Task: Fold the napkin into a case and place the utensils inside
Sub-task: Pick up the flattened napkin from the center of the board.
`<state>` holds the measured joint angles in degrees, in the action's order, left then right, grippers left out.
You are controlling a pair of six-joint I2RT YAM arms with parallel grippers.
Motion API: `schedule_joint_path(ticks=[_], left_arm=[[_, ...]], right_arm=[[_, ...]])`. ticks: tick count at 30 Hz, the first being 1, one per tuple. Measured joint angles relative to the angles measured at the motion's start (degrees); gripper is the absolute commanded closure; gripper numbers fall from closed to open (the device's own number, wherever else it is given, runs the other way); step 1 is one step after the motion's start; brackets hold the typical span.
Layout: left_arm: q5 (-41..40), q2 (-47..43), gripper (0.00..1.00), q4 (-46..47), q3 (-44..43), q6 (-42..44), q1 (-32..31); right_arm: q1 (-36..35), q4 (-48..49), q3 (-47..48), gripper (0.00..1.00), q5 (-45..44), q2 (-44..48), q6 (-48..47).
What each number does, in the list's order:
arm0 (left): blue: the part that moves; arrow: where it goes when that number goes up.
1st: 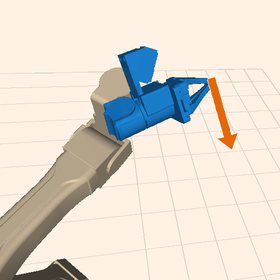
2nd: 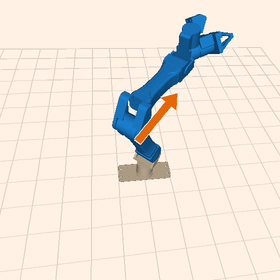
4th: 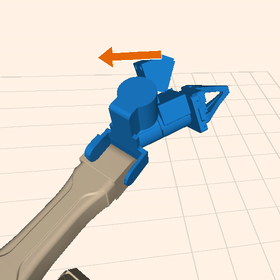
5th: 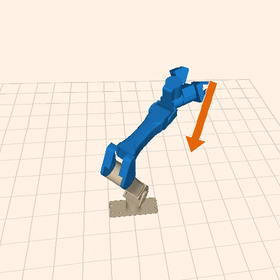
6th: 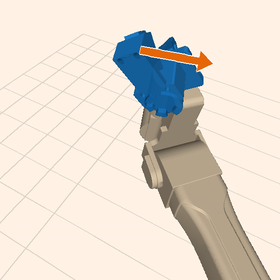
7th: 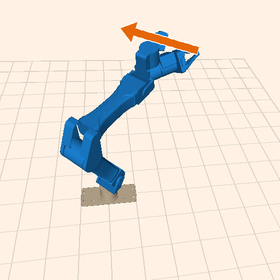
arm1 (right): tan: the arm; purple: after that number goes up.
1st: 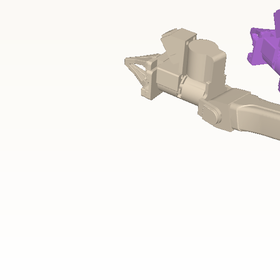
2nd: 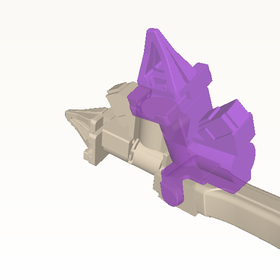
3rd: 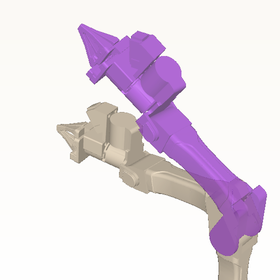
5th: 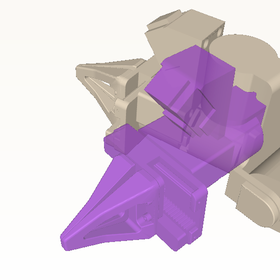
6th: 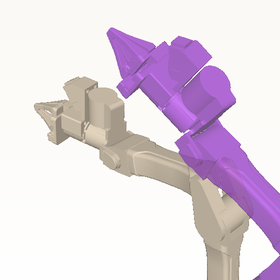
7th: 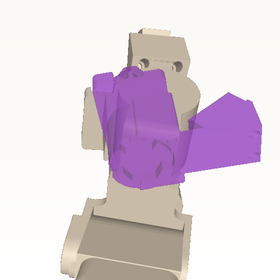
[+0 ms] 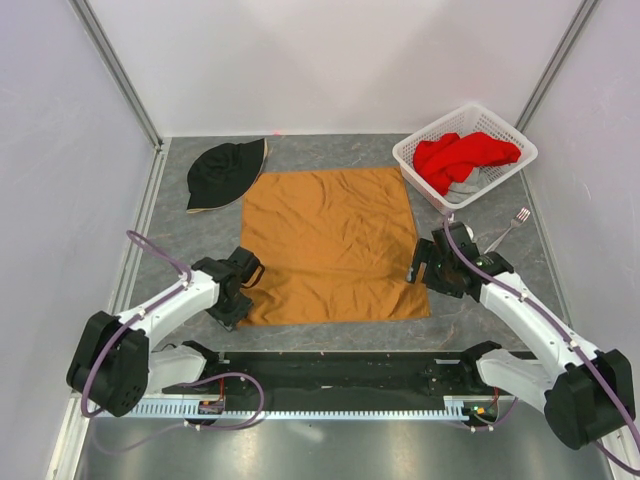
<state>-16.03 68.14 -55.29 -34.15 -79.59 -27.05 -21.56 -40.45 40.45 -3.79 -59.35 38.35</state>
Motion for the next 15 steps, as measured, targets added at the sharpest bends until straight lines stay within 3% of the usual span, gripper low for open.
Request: schedule_joint_path(ticks=[7, 10, 15], left_arm=[[0.1, 0.4, 0.57, 1.0, 1.0, -1.3, 0.3], [0.1, 0.4, 0.76, 1.3, 1.0, -1.9, 0.4], [0.1, 0.1, 0.91, 3.2, 1.2, -2.0, 0.6]], right_arm=[[0.6, -0.3, -2.8, 0.17, -0.1, 0.0, 4.2], [0.7, -0.3, -4.1, 0.18, -0.1, -1.3, 5.9], [0.7, -0.9, -6.8, 0.36, -0.9, -1.5, 8.7]])
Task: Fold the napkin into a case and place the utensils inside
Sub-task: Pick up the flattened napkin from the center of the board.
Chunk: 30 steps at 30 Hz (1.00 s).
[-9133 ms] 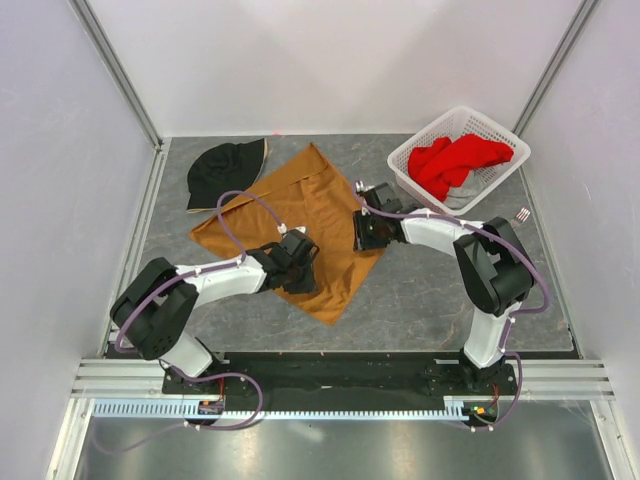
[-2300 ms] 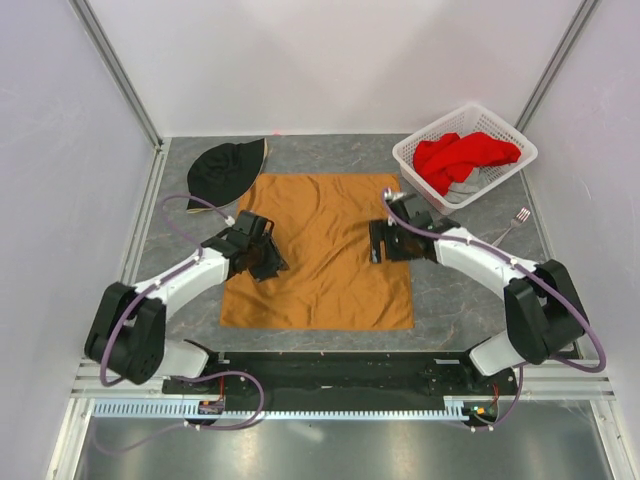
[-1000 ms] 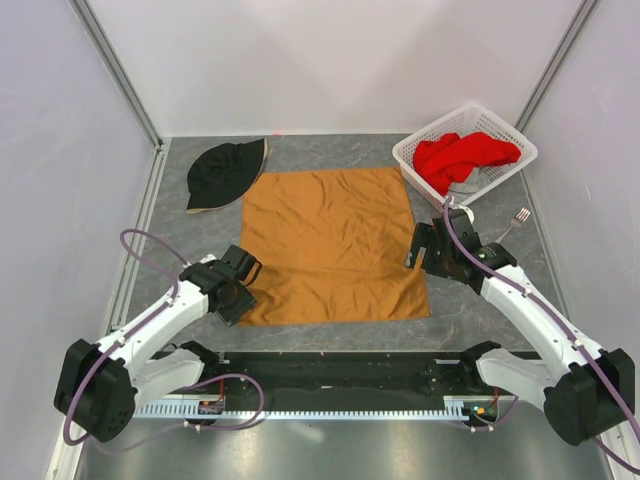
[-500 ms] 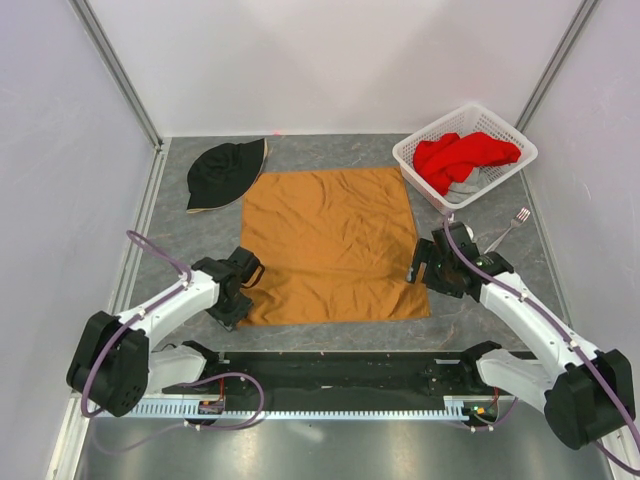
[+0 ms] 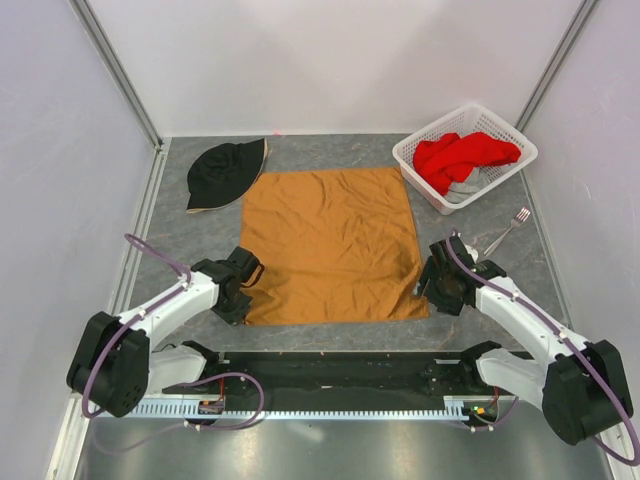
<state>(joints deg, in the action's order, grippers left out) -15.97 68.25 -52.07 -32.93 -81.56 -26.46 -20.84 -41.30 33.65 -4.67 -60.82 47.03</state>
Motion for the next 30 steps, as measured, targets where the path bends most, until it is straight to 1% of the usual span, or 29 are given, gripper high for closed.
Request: schedule_joint_path(ticks=[1, 2, 3, 7, 13, 21, 30], left_arm=[[0.0, -0.3, 0.93, 0.3, 0.2, 0.0, 0.0], [0.0, -0.7, 0.94, 0.6, 0.4, 0.2, 0.0], [0.0, -1.2, 0.96, 0.8, 0.7, 0.4, 0.0], [0.2, -3.3, 0.98, 2.4, 1.6, 1.2, 0.1], [0.8, -7.3, 0.98, 4.3, 2.7, 2.2, 0.1], [1.7, -8.8, 0.98, 5.4, 2.9, 3.0, 0.1], [3.1, -9.9, 0.98, 6.4, 3.3, 3.2, 0.1]], right_arm=[[0.0, -0.1, -0.3, 0.39, -0.3, 0.3, 0.6], [0.0, -0.2, -0.4, 0.45, -0.5, 0.5, 0.9], [0.0, -0.3, -0.5, 0.49, -0.8, 0.7, 1.4], [0.0, -0.5, -0.5, 0.54, -1.9, 0.9, 3.5], [0.0, -0.6, -1.1, 0.55, -3.2, -0.3, 5.6], [-0.5, -0.8, -1.5, 0.55, -3.4, -2.8, 7.0], [-4.9, -1.6, -1.5, 0.56, -5.8, -5.1, 9.8]])
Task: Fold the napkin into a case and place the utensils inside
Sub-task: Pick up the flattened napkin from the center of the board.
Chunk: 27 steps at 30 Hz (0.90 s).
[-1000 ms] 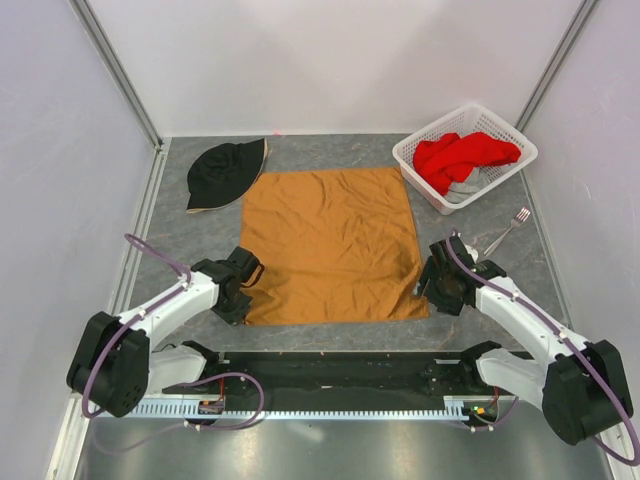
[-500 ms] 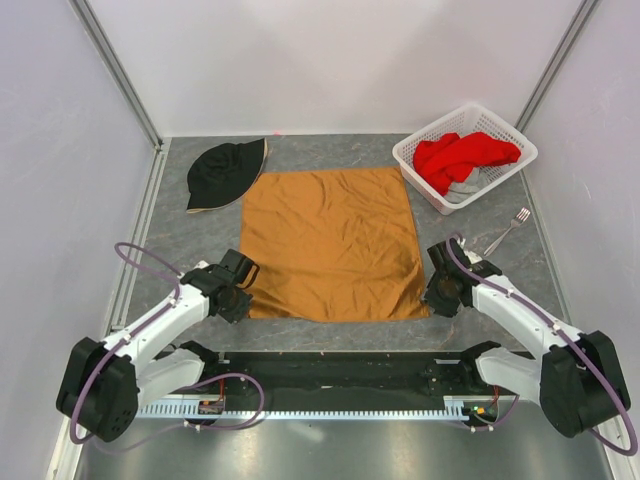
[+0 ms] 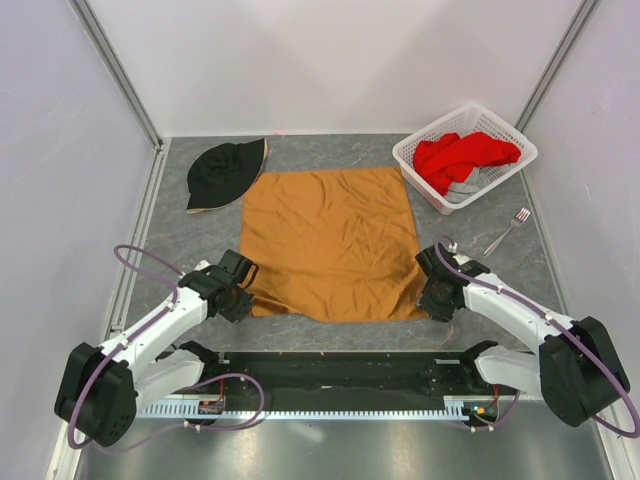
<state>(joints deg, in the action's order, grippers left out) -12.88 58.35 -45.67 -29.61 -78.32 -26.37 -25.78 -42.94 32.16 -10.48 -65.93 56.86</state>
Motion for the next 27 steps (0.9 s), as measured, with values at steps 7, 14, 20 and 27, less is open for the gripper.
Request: schedule_joint_path(ticks=[7, 14, 20, 27], left_arm=[[0.5, -0.7, 0.98, 0.4, 0.1, 0.3, 0.0], [1.0, -1.5, 0.98, 0.5, 0.1, 0.7, 0.0], [1.3, -2.9, 0.98, 0.6, 0.1, 1.2, 0.0], [1.9, -8.9, 0.98, 0.5, 0.0, 3.1, 0.0]], right_arm=[[-2.1, -0.7, 0.4, 0.59, -2.3, -1.7, 1.9], [-3.0, -0.7, 2.1, 0.77, -3.0, -4.8, 2.5], [-3.5, 0.4, 1.9, 1.00, -2.9, -4.5, 3.3], [-3.6, 2.7, 0.7, 1.00, -3.4, 4.2, 0.1]])
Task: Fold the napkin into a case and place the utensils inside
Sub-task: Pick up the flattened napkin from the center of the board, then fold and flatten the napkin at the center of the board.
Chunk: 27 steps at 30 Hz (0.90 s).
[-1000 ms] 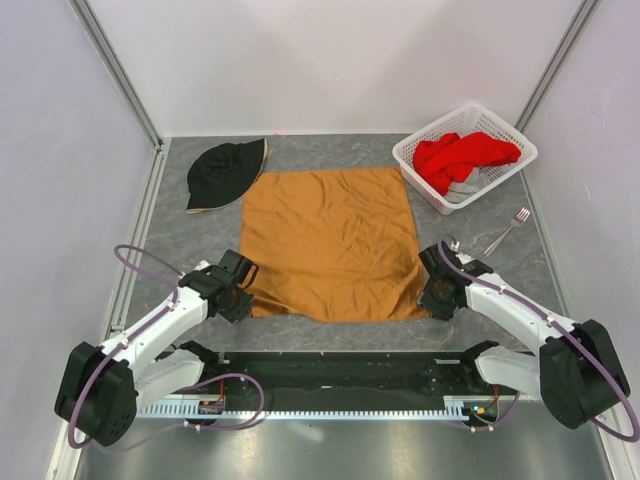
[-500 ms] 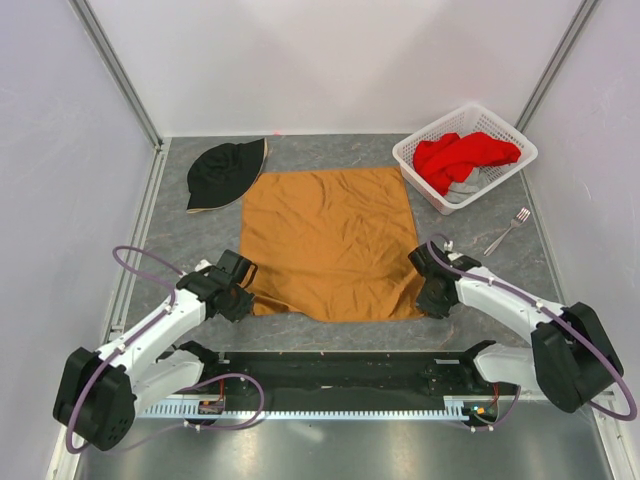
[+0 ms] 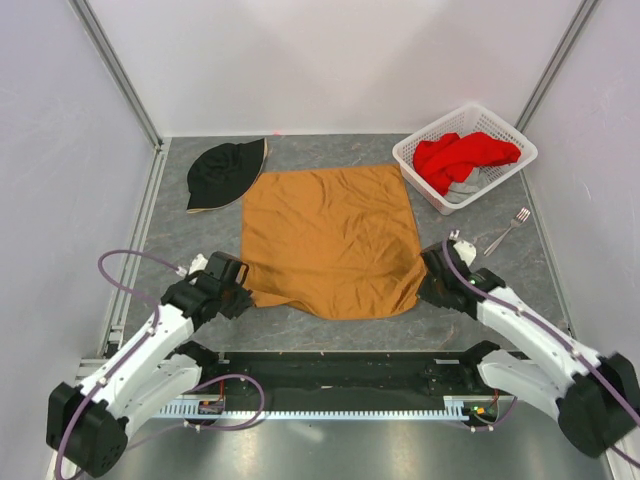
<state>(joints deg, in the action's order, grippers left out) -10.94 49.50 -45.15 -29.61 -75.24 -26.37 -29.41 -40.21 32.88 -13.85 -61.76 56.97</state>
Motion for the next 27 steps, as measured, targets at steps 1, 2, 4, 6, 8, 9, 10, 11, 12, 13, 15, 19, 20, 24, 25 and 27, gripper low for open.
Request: schedule_joint_path(ticks=[1, 2, 4, 6, 8, 9, 10, 11, 12, 13, 15, 19, 20, 24, 25, 27], left_arm=[[0.6, -3.5, 0.98, -0.2, -0.7, 1.4, 0.0], [0.6, -3.8, 0.98, -0.2, -0.8, 1.5, 0.0], [0.7, -7.5, 0.98, -0.9, -2.5, 2.8, 0.0], [0.6, -11.2, 0.98, -2.3, -5.7, 4.4, 0.0], [0.5, -14.7, 0.98, -3.7, -9.9, 6.0, 0.0], [0.5, -17.1, 0.98, -4.3, -13.4, 7.3, 0.0], [0.4, -19.1, 0.98, -4.6, -16.4, 8.4, 0.0], [0.4, -20.8, 0.98, -4.9, -19.8, 9.5, 0.0], [0.3, -22.5, 0.98, -4.9, -23.0, 10.8, 0.0], [0.3, -24.0, 0.98, -4.9, -25.6, 11.9, 0.1], [0.4, -27.2, 0.98, -5.1, -32.6, 14.9, 0.1], [0.9, -30.9, 0.98, -4.2, -44.9, 20.2, 0.0], [1.7, -31.2, 0.98, -3.9, -47.5, 21.3, 0.0], [5.4, -30.6, 0.98, -2.9, -52.6, 24.5, 0.0], [5.4, -30.0, 0.98, -2.7, -53.1, 25.2, 0.0], [4.0, -27.9, 0.98, -2.4, -53.2, 25.8, 0.0]], right_arm=[[0.0, 2.5, 0.2, 1.00, 0.2, 7.5, -3.7], [0.0, 2.6, 0.2, 1.00, 0.2, 8.0, -3.9], [0.0, 3.2, 1.4, 1.00, 0.6, 13.0, -8.0], [0.0, 3.3, 4.1, 1.00, 1.7, 19.0, -12.4], [0.0, 3.3, 8.3, 1.00, 2.9, 24.4, -16.9], [0.0, 3.3, 10.7, 1.00, 3.7, 26.8, -19.0], [0.0, 3.4, 13.0, 1.00, 4.2, 29.0, -21.3], [0.0, 3.1, 15.5, 1.00, 5.0, 30.8, -23.3], [0.0, 2.8, 18.1, 1.00, 5.7, 32.8, -25.3], [0.0, 2.6, 20.2, 1.00, 6.4, 34.1, -26.9], [0.0, 1.8, 26.2, 1.00, 8.3, 37.3, -30.8], [-0.1, 1.2, 36.0, 1.00, 11.4, 41.8, -34.9], [-0.2, 1.2, 38.0, 1.00, 12.7, 42.5, -35.1], [-0.4, 2.1, 41.9, 1.00, 16.4, 43.0, -35.1], [-0.4, 2.0, 41.9, 1.00, 16.3, 42.7, -35.1], [-0.4, 2.0, 41.8, 1.00, 15.2, 41.1, -35.1]])
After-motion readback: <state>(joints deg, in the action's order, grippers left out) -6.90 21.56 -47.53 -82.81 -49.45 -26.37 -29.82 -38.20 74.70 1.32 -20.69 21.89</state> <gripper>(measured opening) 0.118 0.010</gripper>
